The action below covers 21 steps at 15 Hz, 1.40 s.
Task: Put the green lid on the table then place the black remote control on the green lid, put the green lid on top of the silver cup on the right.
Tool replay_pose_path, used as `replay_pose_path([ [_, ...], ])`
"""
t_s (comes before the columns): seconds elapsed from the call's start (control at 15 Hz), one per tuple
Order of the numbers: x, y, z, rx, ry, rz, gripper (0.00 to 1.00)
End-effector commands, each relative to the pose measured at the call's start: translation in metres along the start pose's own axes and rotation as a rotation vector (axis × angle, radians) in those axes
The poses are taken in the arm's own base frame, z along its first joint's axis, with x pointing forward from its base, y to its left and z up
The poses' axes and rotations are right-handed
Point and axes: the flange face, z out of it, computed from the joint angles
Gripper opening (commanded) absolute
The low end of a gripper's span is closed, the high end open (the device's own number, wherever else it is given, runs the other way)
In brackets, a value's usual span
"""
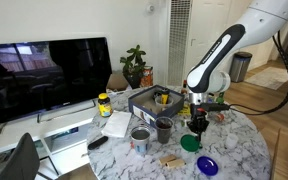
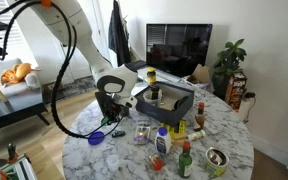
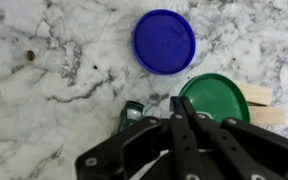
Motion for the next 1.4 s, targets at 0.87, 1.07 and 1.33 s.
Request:
replay_pose_path([
  [0.87, 0.027, 0.0, 0.016, -0.137, -0.001, 0.205, 0.57],
  [1.07, 0.02, 0.006, 0.012, -0.149, 0.02, 0.254, 0.79],
  [1.33, 0.02, 0.014, 0.018, -0.149, 0.041, 0.318, 1.0],
])
